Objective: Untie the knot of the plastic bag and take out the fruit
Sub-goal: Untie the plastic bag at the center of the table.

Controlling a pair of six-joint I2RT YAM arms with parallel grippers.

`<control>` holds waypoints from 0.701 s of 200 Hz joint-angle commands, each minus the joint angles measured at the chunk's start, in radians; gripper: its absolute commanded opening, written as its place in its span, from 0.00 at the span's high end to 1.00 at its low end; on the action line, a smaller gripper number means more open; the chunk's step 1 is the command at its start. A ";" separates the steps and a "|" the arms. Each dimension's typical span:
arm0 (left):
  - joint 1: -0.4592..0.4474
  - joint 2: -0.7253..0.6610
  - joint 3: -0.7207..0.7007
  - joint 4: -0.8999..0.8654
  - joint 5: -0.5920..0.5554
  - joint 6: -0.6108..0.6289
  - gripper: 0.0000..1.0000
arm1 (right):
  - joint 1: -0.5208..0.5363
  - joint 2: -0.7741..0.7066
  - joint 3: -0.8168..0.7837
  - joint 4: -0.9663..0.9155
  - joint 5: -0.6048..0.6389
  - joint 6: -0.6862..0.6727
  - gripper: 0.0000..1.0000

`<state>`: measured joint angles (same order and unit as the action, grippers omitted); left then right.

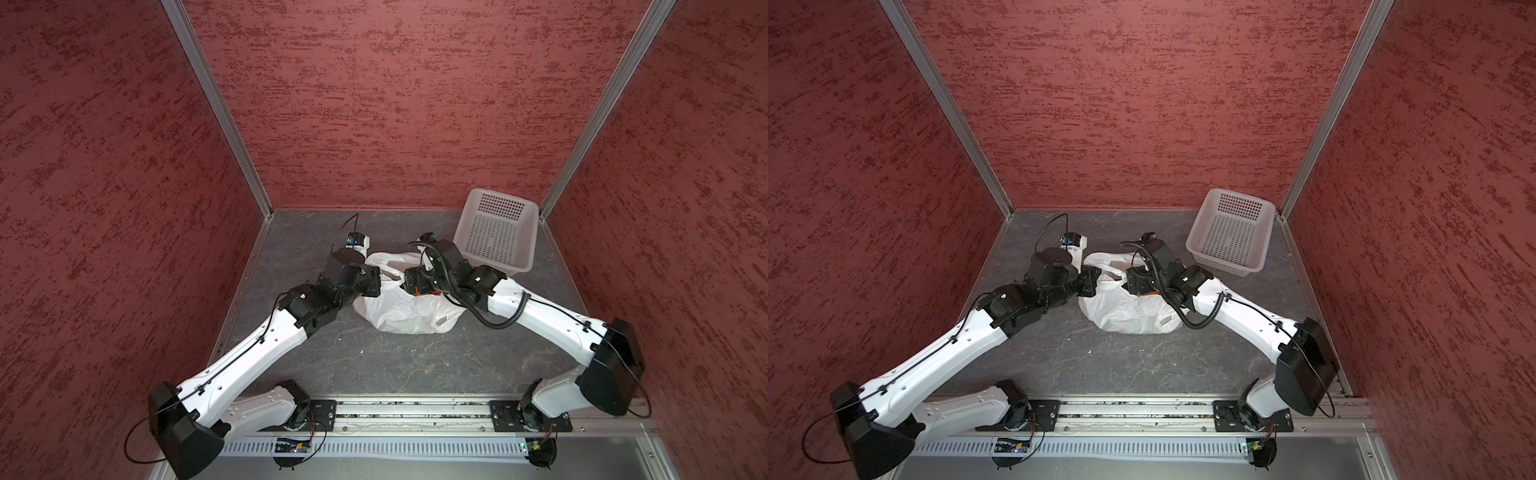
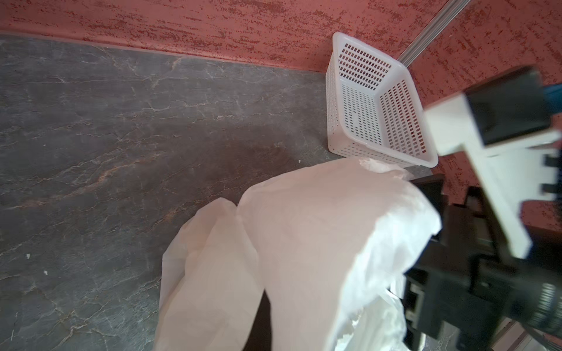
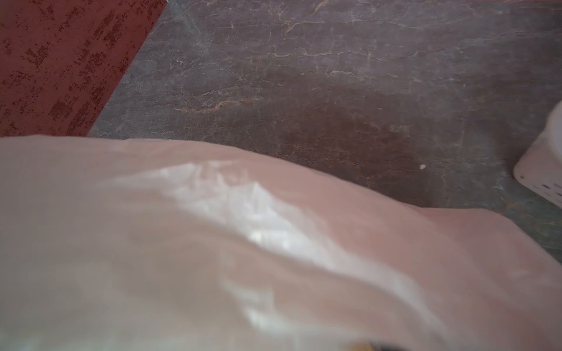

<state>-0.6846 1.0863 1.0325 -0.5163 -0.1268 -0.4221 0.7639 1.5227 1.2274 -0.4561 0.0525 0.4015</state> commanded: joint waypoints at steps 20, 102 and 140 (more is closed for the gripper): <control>-0.001 -0.016 -0.018 0.014 -0.043 -0.034 0.92 | 0.023 0.013 -0.070 0.091 -0.110 0.032 0.11; 0.000 -0.036 -0.013 -0.031 -0.016 -0.041 0.32 | 0.116 -0.135 -0.362 0.166 -0.130 0.118 0.11; -0.021 0.018 0.043 -0.073 0.077 0.010 0.16 | 0.117 -0.137 -0.345 0.158 -0.131 0.097 0.10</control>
<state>-0.6903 1.0775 1.0294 -0.5678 -0.1307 -0.4530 0.8764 1.4048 0.8646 -0.3206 -0.0681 0.4908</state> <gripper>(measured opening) 0.815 0.896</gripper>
